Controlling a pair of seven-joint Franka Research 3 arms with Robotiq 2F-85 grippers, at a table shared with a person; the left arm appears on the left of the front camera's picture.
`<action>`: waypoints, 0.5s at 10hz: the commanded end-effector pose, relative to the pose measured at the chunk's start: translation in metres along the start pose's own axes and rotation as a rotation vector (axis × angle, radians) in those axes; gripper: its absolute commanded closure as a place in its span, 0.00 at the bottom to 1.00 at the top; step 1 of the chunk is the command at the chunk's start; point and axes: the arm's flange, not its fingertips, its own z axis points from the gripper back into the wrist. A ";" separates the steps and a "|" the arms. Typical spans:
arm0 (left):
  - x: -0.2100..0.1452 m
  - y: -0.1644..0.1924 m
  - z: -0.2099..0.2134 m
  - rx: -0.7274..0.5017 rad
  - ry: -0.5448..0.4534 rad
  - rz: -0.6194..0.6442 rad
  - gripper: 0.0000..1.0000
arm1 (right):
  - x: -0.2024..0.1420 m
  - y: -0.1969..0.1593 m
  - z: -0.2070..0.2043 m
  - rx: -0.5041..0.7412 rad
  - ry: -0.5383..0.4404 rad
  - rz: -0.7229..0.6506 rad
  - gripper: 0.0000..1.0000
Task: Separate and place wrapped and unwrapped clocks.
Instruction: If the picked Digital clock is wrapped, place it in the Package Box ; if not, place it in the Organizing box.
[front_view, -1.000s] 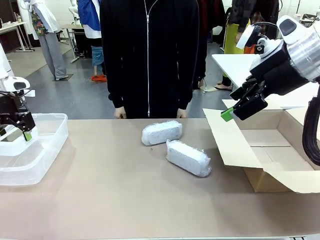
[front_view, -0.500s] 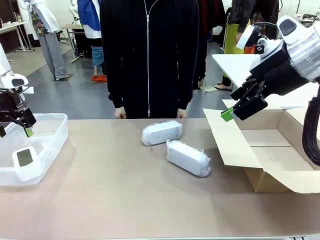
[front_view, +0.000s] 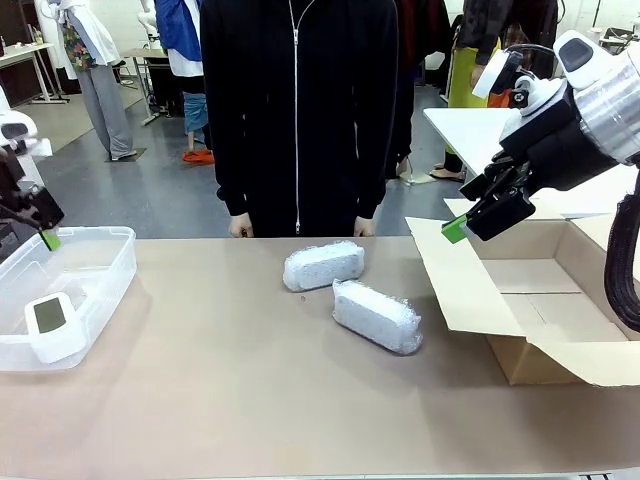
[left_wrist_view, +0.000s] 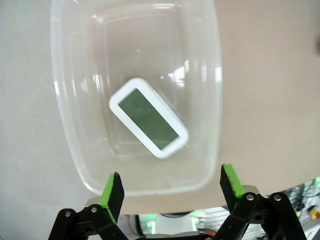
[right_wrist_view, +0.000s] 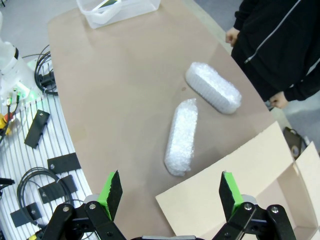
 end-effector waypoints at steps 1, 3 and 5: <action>-0.029 -0.015 0.039 0.000 -0.016 0.117 0.00 | -0.001 0.000 -0.001 0.015 -0.003 -0.001 0.00; -0.045 -0.022 0.070 0.047 -0.039 0.090 0.00 | -0.001 0.000 -0.001 0.015 -0.003 -0.001 0.00; -0.053 -0.023 0.087 0.063 -0.040 0.092 0.00 | -0.001 0.000 -0.001 0.015 -0.003 -0.001 0.00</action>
